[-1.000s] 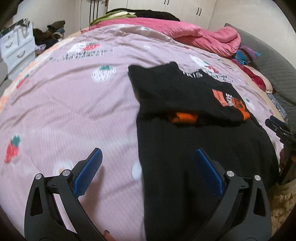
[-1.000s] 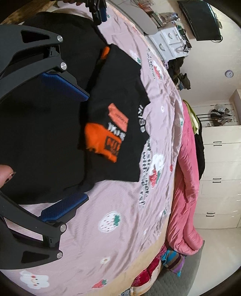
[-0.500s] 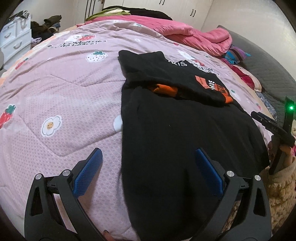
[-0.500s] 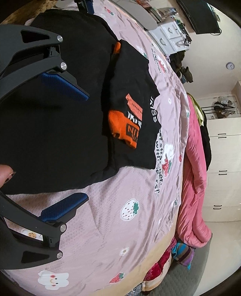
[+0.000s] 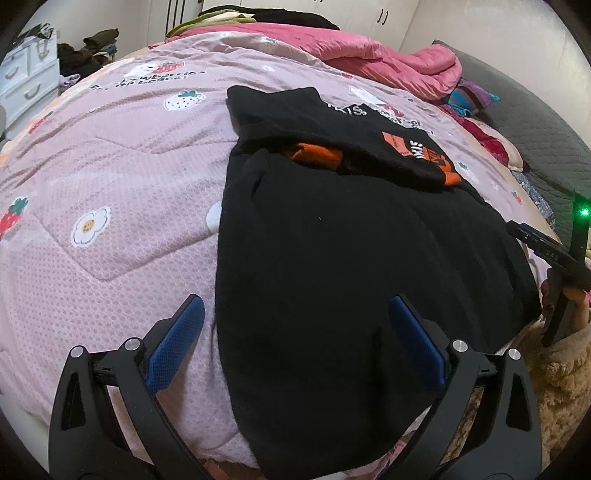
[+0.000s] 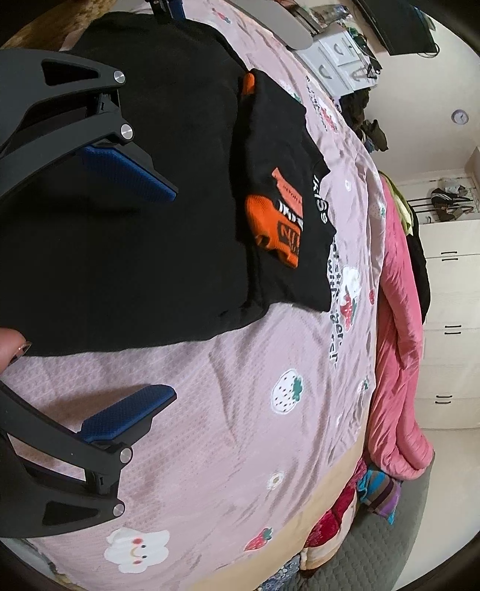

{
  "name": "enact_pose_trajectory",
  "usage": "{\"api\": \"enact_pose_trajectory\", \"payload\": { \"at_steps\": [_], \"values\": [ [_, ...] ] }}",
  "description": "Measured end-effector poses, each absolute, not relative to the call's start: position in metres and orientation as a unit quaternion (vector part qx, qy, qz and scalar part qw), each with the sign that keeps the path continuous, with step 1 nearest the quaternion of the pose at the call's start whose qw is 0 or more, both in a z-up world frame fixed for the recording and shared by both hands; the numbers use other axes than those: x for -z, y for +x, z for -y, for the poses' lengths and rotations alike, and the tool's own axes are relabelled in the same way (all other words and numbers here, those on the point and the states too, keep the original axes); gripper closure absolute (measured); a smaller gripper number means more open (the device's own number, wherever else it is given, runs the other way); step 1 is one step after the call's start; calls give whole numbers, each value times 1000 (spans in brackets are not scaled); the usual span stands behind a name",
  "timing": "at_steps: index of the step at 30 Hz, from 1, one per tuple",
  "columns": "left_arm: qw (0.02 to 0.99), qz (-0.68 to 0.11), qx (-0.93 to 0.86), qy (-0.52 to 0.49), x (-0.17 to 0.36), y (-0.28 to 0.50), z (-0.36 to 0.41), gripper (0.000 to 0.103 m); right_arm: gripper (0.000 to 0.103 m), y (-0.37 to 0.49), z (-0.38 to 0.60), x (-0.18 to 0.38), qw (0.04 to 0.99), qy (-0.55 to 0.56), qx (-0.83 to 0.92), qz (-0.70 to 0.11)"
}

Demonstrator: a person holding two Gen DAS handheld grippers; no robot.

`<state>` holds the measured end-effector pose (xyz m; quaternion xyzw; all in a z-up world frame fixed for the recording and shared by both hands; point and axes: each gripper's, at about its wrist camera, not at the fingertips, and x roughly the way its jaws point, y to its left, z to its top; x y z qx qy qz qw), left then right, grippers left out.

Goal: Fold small clothes
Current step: 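Move both open tools back along the sweatshirt toward its hem, then close both tools on the black sweatshirt hem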

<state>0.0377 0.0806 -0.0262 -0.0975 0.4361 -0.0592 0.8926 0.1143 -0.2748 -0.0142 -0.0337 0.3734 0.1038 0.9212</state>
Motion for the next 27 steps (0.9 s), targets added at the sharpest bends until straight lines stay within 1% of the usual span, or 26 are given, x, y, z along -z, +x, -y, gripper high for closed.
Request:
{"api": "enact_pose_trajectory", "payload": {
  "at_steps": [19,27],
  "values": [
    [891,-429,55,-138,39,9,-77,9,5,86,294,33,900,-7,-112,-421],
    [889,-429,54,-152,43,0,-78,9,4,63,304,34,891,30,-142,-431]
  ]
}}
